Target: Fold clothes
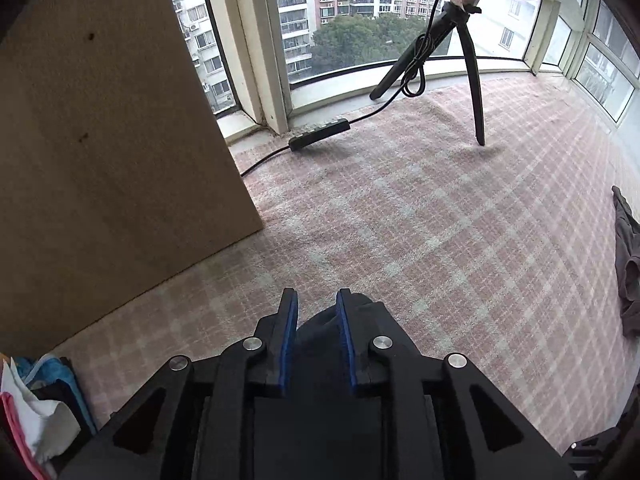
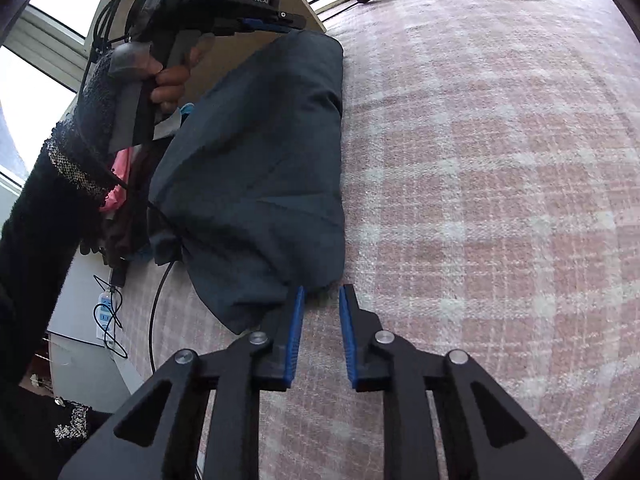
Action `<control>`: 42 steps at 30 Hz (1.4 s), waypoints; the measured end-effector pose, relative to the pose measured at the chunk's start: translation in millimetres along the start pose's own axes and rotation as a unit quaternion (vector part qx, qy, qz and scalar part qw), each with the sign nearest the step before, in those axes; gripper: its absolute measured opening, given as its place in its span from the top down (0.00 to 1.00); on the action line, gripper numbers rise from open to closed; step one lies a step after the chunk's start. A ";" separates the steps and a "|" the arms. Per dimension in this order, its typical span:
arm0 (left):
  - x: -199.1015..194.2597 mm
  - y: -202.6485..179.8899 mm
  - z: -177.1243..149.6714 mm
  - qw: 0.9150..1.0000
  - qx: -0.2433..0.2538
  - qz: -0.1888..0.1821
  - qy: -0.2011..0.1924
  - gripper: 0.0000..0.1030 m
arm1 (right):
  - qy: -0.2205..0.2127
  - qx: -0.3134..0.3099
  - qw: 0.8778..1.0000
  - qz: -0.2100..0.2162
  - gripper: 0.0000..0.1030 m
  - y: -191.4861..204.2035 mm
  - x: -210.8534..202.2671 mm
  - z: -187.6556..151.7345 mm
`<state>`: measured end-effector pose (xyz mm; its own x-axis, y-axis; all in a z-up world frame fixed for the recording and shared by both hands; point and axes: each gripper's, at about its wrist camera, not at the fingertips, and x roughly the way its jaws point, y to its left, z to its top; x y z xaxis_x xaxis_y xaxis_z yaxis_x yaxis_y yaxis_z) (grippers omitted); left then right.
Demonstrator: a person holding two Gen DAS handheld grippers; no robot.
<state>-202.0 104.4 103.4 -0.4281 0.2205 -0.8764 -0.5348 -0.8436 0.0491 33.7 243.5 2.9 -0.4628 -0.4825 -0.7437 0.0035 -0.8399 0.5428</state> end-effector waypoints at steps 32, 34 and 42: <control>-52.6 125.5 -184.4 0.965 -0.257 -0.055 0.006 0.25 | 0.012 -0.025 0.999 -0.037 0.29 12.8 48.6 153.5; -34.8 126.7 -182.6 0.963 -0.264 -0.049 0.023 0.25 | 0.027 -0.016 0.999 -0.043 0.29 2.7 63.4 155.4; -8.6 125.0 -183.2 0.958 -0.273 -0.072 0.039 0.32 | 0.042 -0.027 0.999 -0.012 0.28 -3.2 89.7 163.4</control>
<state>-131.8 -92.7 29.3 -0.3120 0.3353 -0.8889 -0.1140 -0.9421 -0.3154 -152.7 243.5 -1.7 -0.3869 -0.4792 -0.7878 0.0419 -0.8626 0.5042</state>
